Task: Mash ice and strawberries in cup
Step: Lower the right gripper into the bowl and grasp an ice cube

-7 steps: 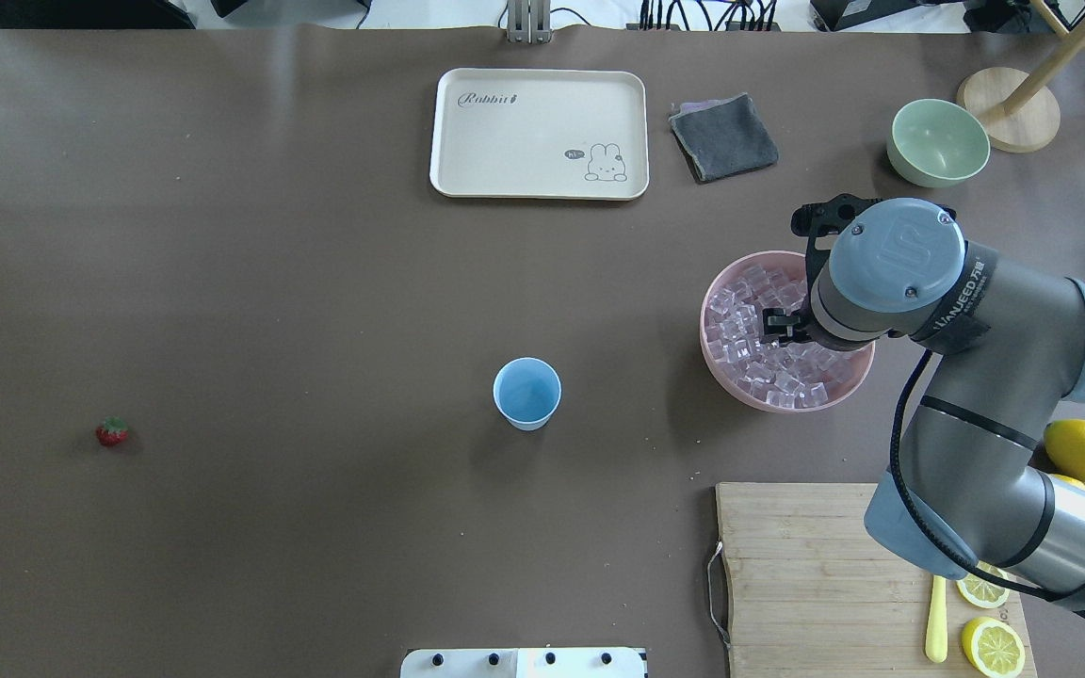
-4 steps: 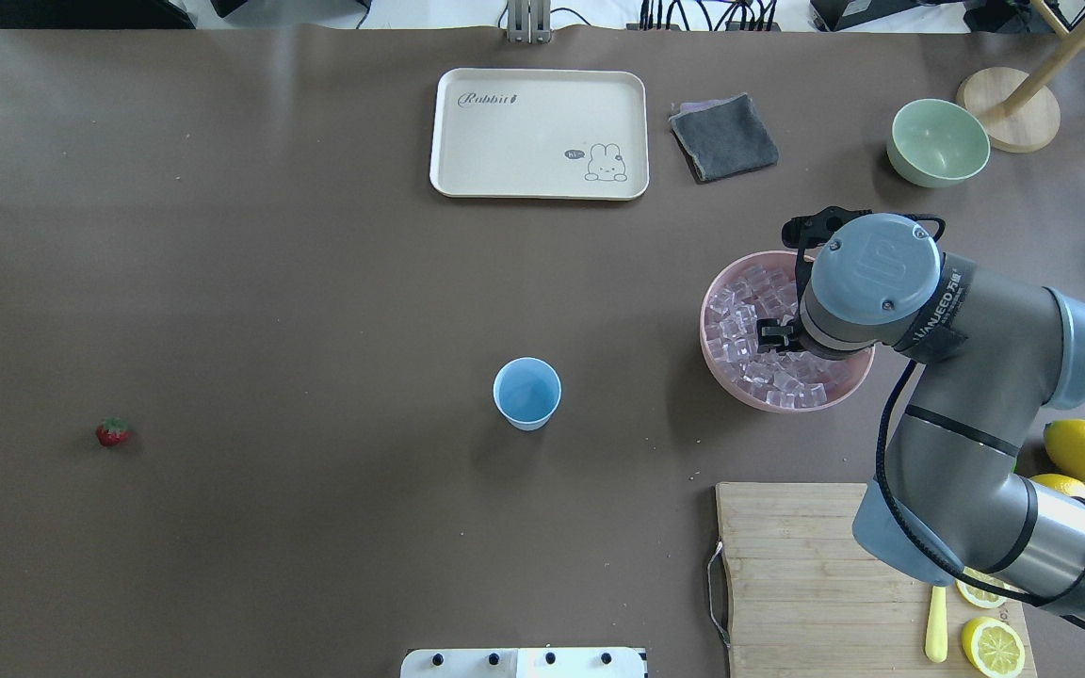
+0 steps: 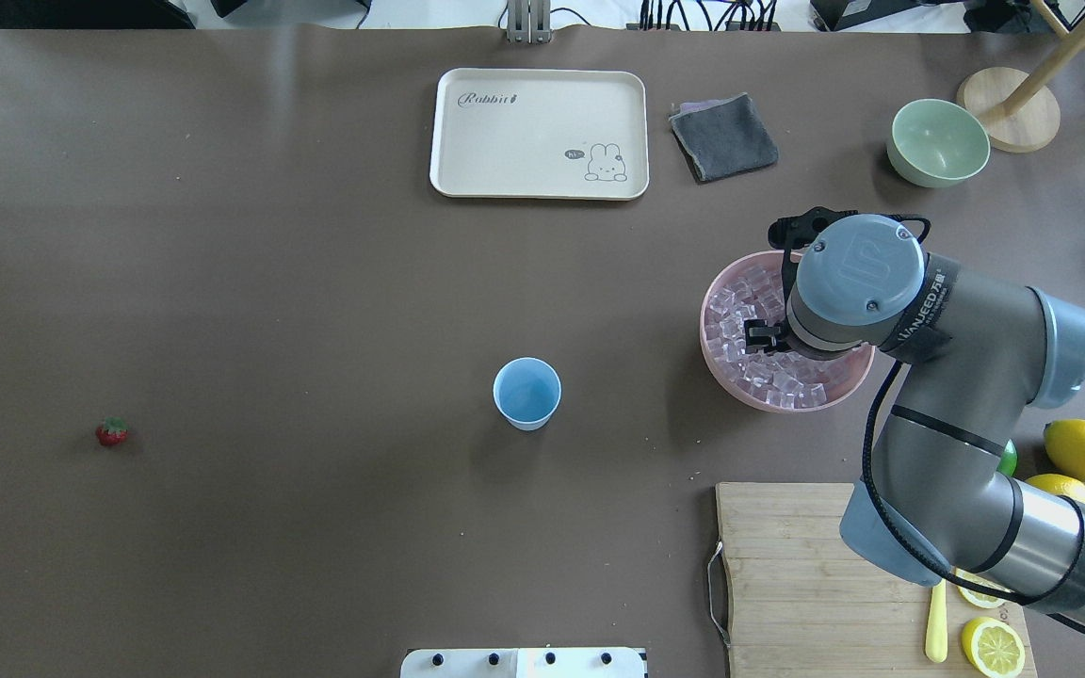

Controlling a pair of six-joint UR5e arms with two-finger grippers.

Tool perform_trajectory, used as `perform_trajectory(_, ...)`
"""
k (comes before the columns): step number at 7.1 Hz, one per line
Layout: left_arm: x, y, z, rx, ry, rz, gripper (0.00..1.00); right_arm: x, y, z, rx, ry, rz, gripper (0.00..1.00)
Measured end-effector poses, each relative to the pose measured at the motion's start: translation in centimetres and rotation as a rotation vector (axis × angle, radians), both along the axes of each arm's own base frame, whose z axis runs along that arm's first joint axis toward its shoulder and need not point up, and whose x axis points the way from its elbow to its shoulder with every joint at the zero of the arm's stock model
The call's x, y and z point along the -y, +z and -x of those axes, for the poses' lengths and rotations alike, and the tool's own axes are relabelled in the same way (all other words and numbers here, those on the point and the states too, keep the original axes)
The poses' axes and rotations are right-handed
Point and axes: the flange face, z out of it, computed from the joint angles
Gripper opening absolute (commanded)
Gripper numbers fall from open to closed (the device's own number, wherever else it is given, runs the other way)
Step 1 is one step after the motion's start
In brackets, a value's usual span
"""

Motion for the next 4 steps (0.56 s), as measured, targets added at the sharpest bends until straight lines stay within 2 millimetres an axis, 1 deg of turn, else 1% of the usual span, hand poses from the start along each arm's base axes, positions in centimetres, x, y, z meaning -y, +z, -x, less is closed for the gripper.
perform_trajectory(3,-0.1,1.0,0.0,0.001,0.000,0.018,0.98,1.2,-1.6,-0.6,0.011,0.021,-0.036,0.80)
perform_trajectory(4,-0.1,1.3,0.0,0.001,-0.001,0.024,0.98,1.5,-1.4,-0.6,0.006,0.024,-0.036,0.81)
